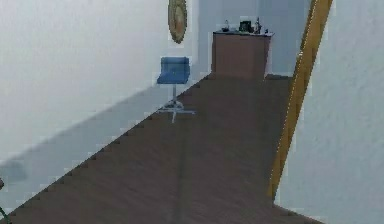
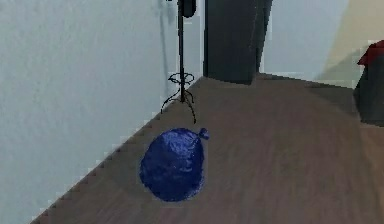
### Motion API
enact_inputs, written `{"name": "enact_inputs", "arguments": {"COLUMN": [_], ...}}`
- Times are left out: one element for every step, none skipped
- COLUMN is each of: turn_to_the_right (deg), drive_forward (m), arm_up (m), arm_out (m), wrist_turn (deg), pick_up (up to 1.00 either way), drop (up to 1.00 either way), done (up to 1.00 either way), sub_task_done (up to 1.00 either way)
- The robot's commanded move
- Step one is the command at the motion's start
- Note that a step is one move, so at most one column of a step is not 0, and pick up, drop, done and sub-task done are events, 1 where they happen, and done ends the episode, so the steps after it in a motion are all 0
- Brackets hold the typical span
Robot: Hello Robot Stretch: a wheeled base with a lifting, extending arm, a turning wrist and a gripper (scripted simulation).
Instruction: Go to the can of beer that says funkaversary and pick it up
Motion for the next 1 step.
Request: {"name": "enact_inputs", "arguments": {"turn_to_the_right": [6.0], "drive_forward": [0.00], "arm_up": [0.00], "arm_out": [0.00], "wrist_turn": [0.0], "pick_up": [0.00], "drop": [0.00], "done": [0.00], "sub_task_done": [0.00]}}
